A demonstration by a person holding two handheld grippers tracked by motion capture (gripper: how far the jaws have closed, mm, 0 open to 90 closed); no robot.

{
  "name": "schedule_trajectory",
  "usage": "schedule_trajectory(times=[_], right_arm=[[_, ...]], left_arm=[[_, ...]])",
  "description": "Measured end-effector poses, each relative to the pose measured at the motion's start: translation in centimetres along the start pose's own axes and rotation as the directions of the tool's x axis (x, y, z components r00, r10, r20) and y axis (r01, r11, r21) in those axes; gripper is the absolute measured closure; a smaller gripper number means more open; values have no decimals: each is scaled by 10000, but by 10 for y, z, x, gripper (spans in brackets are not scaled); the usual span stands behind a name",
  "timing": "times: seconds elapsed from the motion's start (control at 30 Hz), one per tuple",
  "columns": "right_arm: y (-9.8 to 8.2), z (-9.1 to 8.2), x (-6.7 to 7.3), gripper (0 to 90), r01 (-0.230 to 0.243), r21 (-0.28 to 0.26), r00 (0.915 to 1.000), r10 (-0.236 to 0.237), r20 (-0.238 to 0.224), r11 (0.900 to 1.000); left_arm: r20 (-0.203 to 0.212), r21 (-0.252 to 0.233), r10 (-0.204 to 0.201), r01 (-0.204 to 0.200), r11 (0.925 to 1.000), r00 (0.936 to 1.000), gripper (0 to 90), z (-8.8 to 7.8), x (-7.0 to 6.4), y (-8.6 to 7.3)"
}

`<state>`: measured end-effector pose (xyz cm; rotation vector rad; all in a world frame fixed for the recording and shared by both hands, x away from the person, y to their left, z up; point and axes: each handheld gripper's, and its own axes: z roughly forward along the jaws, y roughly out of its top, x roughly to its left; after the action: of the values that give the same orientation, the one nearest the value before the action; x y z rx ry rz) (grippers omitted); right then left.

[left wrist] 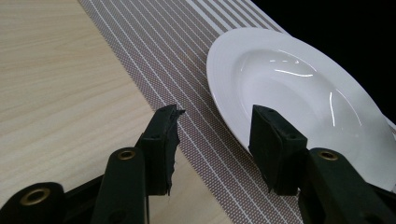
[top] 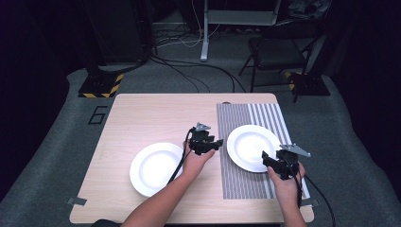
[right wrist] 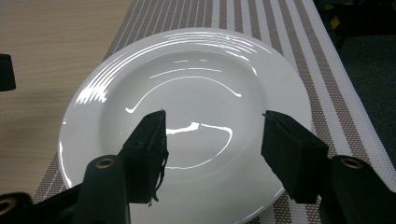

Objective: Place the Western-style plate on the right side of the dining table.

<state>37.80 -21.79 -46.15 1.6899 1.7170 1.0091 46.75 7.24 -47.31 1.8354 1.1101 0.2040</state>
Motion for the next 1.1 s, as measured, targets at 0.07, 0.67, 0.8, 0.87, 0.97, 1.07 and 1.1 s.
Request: schedule_trajectory(times=[0.07, 0.67, 0.8, 0.87, 0.97, 1.07, 1.1], right_arm=[[1, 0, 2, 398, 9, -41, 10000, -9, -80, 10000], [10, 9, 30, 398, 460, 96, 9936, -448, -1034, 9989], [10, 11, 38, 398, 612, 249, 9898, -575, -1306, 9978], [10, 11, 40, 398, 648, 262, 9891, -607, -1345, 9976], [9, 13, 47, 403, 814, 378, 9847, -744, -1578, 9960], [10, 14, 51, 404, 944, 376, 9819, -868, -1684, 9948], [10, 14, 55, 404, 1050, 374, 9788, -966, -1808, 9938]], left_arm=[[10, -90, -26, 26, 10000, 10000, 520, -4, 2, 1], [-523, -151, -52, 44, 9999, 9986, 520, -35, 26, -2], [-682, -162, -118, 107, 9998, 9976, 520, -46, 32, -4], [-725, -156, -119, 108, 9998, 9973, 519, -48, 34, -4], [-850, -249, -237, 216, 9995, 9961, 519, -58, 41, -6], [-907, -279, -256, 232, 9993, 9956, 518, -63, 44, -7], [-941, -298, -290, 263, 9992, 9951, 518, -67, 46, -8]])
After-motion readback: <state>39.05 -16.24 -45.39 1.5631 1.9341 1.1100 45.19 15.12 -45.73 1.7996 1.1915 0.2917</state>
